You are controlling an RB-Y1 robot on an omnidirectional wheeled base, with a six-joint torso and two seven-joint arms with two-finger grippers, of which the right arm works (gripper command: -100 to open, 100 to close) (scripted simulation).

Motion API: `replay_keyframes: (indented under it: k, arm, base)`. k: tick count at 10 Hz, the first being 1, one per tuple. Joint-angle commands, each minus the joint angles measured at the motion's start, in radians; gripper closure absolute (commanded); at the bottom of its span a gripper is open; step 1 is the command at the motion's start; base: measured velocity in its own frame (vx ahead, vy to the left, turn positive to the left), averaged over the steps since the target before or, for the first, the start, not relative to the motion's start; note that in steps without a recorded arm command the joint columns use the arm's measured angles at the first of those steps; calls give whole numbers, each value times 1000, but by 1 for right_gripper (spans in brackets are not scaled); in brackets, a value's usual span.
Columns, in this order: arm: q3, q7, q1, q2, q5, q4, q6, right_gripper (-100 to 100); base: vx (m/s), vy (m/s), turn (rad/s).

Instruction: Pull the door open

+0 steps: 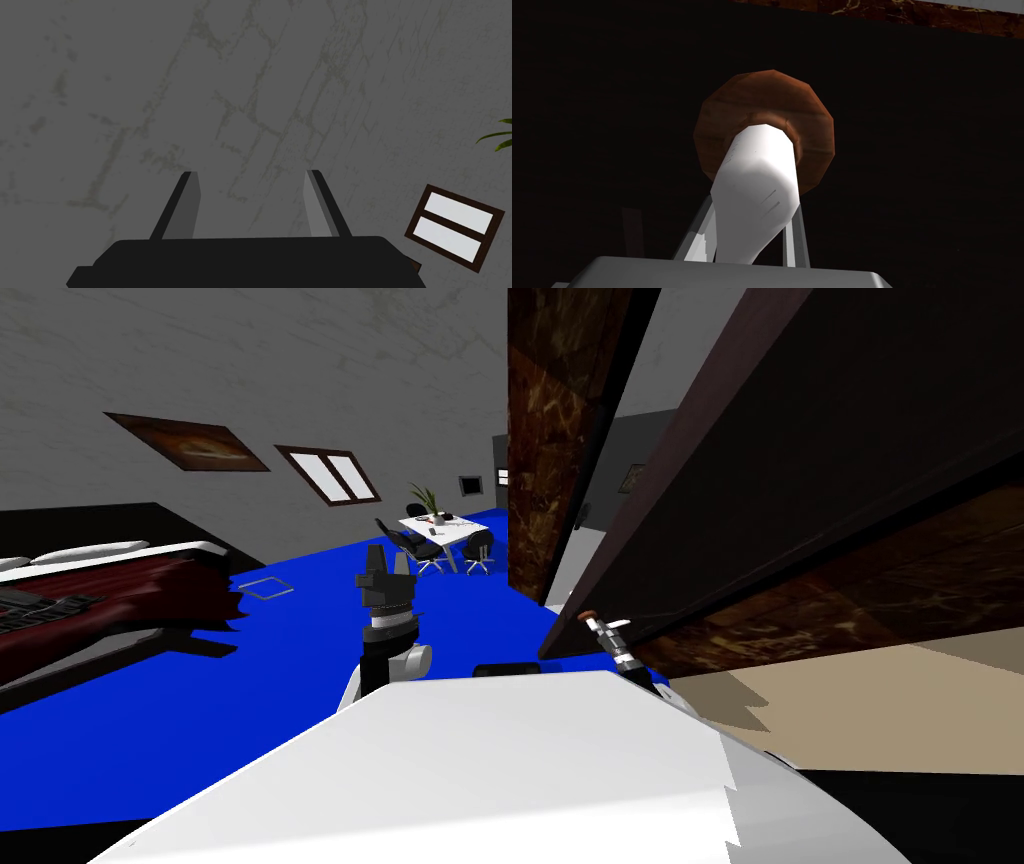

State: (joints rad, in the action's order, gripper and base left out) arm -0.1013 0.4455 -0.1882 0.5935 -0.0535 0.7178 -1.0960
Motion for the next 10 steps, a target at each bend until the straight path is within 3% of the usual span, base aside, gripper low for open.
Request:
replay_keyframes:
  k: [1,2,10]
  arm:
    - [2,9,-9,17,-2,-8,-23,100]
    - [-2,5,-3,6,1,-10,-16,100]
    - [-13,23,-21,31,2,-59,-99,100]
  base:
    - [-202,-68,123]
    - [-95,-32,30]
    - [-181,-75,156]
